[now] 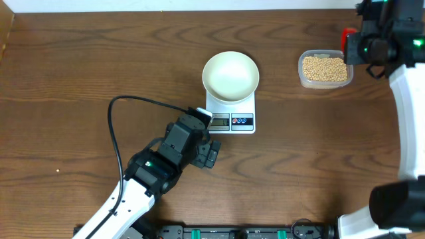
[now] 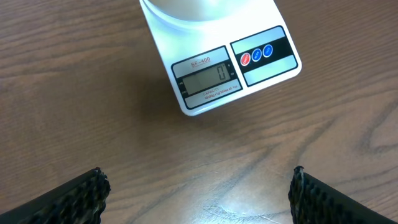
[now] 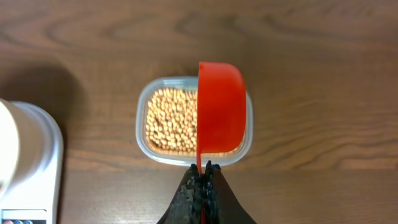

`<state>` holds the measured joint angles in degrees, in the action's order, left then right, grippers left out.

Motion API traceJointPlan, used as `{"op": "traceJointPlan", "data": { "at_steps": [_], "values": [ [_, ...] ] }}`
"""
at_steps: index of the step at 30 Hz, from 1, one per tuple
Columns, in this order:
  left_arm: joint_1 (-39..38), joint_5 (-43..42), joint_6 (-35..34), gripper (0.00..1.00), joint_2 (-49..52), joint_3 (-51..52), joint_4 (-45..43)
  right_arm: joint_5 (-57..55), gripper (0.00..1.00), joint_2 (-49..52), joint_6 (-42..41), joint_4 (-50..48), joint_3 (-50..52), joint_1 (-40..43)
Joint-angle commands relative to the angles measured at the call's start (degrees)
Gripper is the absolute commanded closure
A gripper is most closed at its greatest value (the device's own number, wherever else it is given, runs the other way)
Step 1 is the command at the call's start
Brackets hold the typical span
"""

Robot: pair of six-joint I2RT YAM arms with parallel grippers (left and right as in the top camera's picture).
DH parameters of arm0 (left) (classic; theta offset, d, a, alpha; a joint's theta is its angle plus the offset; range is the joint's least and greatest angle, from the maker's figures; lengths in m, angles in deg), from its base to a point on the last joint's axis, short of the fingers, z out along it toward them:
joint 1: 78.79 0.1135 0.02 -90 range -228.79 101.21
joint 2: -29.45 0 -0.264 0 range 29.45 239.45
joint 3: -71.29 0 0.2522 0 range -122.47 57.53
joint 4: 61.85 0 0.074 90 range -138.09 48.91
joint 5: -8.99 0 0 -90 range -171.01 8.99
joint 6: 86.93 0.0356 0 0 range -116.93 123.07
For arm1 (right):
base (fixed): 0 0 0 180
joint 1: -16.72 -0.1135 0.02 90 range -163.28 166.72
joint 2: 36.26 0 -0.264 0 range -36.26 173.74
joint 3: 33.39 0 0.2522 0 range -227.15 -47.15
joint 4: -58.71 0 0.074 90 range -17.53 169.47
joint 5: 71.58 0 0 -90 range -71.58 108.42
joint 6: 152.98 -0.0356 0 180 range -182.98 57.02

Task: Scoop item into bowl and weigh 50g on scale
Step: 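Move the red scoop with the right gripper above the soybean tub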

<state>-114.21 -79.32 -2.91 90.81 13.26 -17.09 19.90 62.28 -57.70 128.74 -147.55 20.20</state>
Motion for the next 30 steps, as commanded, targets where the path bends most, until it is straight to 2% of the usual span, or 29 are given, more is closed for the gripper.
{"op": "traceJointPlan", "data": {
  "at_steps": [1,13,19,30],
  "values": [
    [-0.1,0.5,0.1,0.05,0.1,-0.4,0.0,-0.7,0.99,2.9,1.0,0.6,-1.2,0.2],
    [-0.1,0.5,0.1,0.05,0.1,-0.4,0.0,-1.5,0.99,11.1,2.6,-1.0,-1.2,0.2],
    [-0.1,0.5,0.1,0.05,0.1,-0.4,0.0,-5.7,0.99,12.9,2.5,-1.0,-1.2,0.2],
    [-0.1,0.5,0.1,0.05,0.1,-0.4,0.0,-5.9,0.99,15.6,0.9,-0.6,-1.2,0.2]
  ]
}}
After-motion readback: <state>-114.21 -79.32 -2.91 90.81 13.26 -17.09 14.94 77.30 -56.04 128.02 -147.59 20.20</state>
